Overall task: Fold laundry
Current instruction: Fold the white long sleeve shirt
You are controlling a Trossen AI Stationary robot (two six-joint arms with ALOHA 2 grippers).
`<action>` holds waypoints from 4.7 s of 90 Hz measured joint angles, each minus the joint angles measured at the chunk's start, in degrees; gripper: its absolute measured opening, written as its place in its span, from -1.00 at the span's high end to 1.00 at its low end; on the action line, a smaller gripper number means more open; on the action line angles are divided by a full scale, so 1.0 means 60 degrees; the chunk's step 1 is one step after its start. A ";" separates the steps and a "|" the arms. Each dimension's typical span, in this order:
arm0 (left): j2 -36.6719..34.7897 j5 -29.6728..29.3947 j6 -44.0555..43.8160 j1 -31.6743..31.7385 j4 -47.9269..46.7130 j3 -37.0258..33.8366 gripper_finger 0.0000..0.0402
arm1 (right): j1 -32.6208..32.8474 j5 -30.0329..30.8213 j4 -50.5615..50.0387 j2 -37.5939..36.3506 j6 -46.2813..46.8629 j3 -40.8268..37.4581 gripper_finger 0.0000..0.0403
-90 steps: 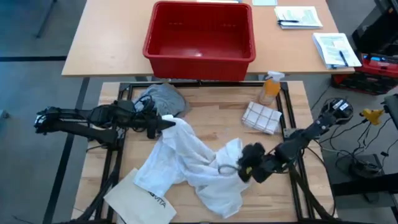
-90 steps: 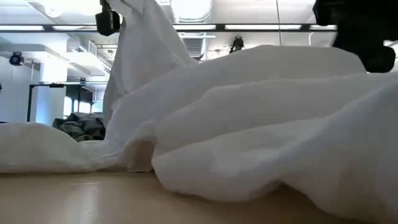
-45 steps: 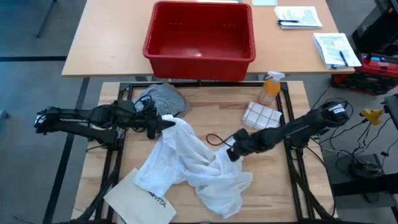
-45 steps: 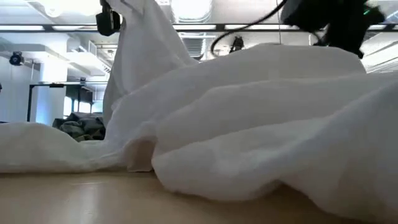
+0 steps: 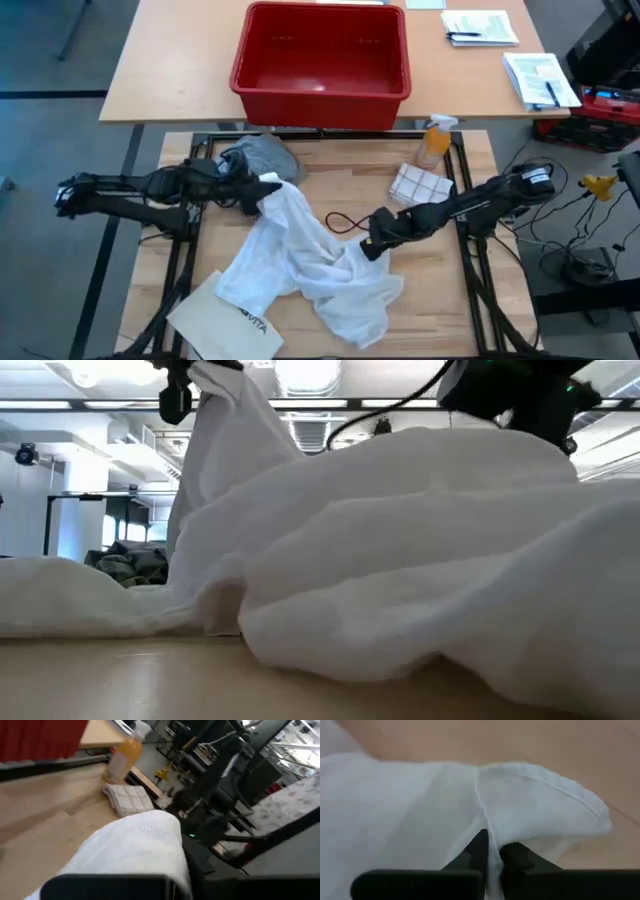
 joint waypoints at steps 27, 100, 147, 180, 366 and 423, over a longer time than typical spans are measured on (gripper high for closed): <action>0.0000 -0.0240 0.0972 0.0943 0.0297 0.0000 1.00 | 0.3081 -0.0298 -0.0476 -0.2288 0.1961 0.0773 1.00; 0.0138 0.0204 0.1929 0.1866 0.1515 0.0000 1.00 | 0.8295 0.0244 0.9754 0.4599 0.4765 0.4051 0.38; 0.0295 0.3684 0.2574 0.1714 0.1275 0.0000 1.00 | 0.8102 0.2055 0.6388 0.2896 0.3894 0.3701 -0.76; 0.0330 0.3460 0.2639 0.1644 0.0917 0.0000 1.00 | 0.8222 -0.2269 0.2785 0.2568 0.4447 0.3744 -0.66; 0.0681 1.0852 0.0002 0.0514 -0.6797 -0.0816 -0.63 | -0.3852 -0.6295 0.1737 0.5177 -0.8272 0.5430 0.34; 0.0131 0.6763 0.3035 0.0551 -0.7937 -0.0820 0.04 | -0.1789 -0.6095 0.0919 0.3779 -0.8349 0.5795 1.00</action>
